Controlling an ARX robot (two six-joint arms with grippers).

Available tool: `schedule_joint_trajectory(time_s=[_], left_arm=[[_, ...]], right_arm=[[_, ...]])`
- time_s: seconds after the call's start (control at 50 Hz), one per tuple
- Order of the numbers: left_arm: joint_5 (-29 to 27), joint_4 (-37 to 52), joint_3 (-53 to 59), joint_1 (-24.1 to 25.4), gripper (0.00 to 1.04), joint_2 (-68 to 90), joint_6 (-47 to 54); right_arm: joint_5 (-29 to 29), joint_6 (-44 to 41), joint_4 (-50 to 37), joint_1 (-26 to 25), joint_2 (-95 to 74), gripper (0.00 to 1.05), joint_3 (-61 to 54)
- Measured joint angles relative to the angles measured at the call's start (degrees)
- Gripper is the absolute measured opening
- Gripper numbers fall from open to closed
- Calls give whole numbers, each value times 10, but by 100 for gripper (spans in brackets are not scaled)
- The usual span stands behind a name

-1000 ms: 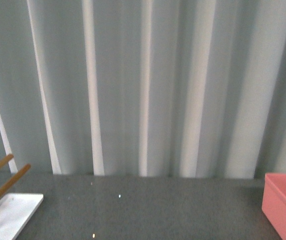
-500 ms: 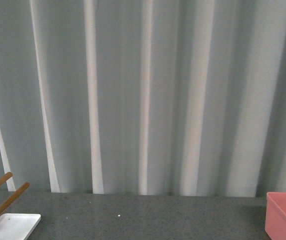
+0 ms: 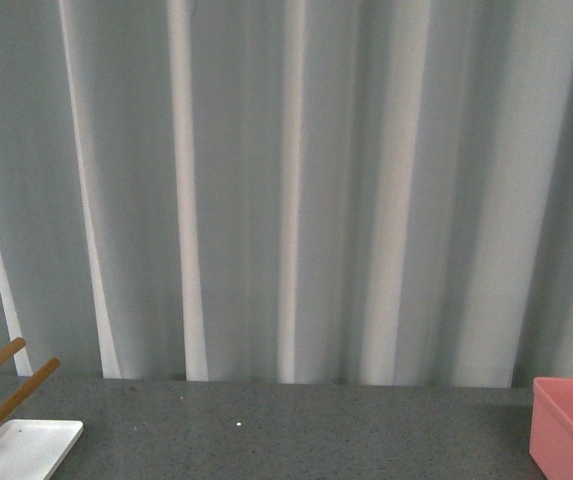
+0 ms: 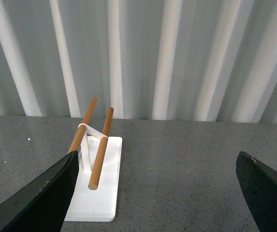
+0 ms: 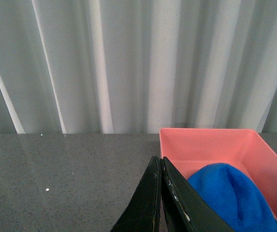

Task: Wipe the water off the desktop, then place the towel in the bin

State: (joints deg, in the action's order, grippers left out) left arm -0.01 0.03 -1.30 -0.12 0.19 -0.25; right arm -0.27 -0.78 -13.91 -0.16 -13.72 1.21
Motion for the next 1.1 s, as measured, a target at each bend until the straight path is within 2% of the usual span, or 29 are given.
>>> schedule_joint_trajectory(time_s=[0.28, 0.4, 0.86, 1.1], left_arm=[[0, 0, 0, 0, 98, 0, 0], [0, 0, 0, 0, 98, 0, 0], [0, 0, 0, 0, 98, -1, 0], [0, 0, 0, 0, 98, -1, 0]], right_arm=[[0, 1, 38, 0, 38, 3, 0], [0, 2, 133, 0, 115, 3, 0], [1, 2, 139, 0, 135, 3, 0], [1, 2, 139, 0, 135, 39, 0]])
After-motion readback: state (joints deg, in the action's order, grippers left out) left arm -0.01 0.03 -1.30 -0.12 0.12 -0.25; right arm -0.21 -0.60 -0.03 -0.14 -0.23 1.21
